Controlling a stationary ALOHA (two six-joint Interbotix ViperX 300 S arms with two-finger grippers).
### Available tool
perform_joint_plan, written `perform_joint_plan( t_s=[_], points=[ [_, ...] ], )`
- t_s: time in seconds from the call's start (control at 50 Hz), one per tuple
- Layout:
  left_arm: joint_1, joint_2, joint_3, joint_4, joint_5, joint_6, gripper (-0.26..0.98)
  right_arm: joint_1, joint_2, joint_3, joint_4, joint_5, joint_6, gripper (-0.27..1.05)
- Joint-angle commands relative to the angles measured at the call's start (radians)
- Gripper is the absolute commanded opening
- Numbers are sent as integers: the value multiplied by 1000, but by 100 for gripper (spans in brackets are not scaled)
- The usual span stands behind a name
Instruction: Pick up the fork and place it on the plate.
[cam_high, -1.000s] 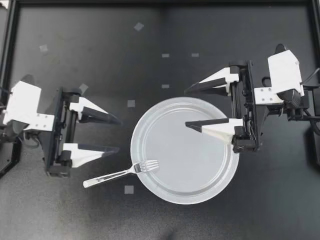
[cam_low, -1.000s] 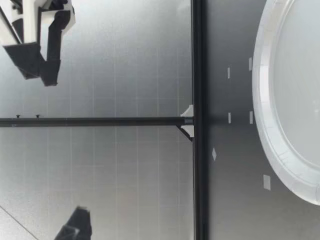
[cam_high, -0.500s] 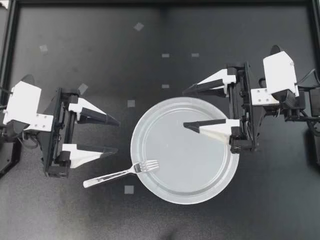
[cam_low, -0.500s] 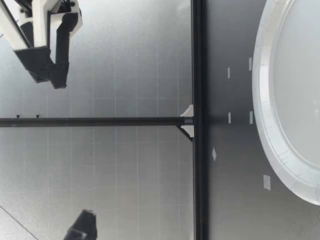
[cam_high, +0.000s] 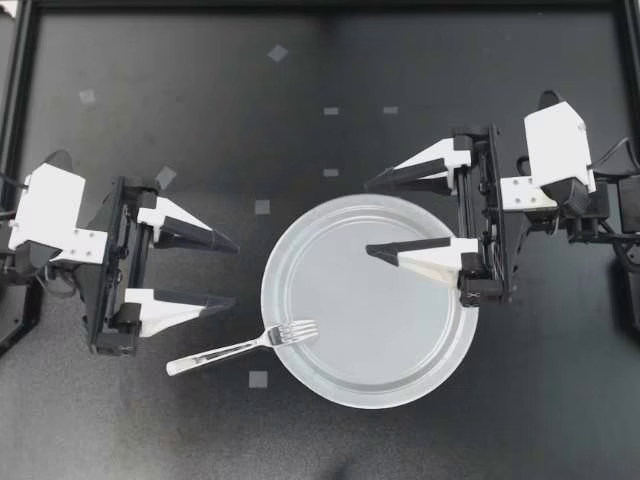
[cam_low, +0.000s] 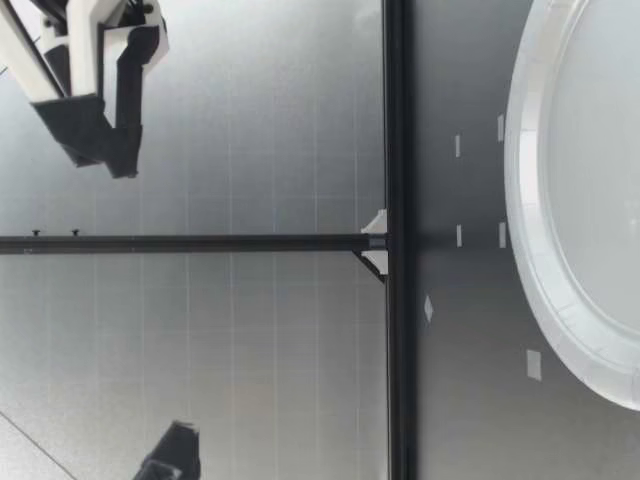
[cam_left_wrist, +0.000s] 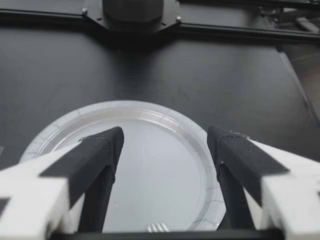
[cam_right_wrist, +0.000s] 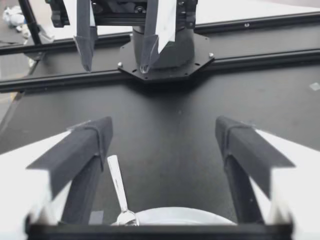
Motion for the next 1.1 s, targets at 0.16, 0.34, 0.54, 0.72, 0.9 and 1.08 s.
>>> perform_joint_plan(
  t_s=[0.16,0.34,0.54,0.72,0.9,1.08],
  points=[
    [3,-14,-14,3,15,0,64,5,-5,2,2,-2,2,77],
    [3,-26,-8,3,18,-2,64,5,-12,-2,2,-2,0,77],
    [3,-32,-8,3,18,-2,64,5,-12,0,2,-2,2,77],
    [3,-32,-8,3,18,-2,64,5,-11,0,2,-2,2,77],
    [3,-32,-8,3,18,-2,64,5,-11,0,2,-2,3,77],
    [3,-32,-8,3,18,0,64,5,-12,0,2,-2,3,77]
  ],
)
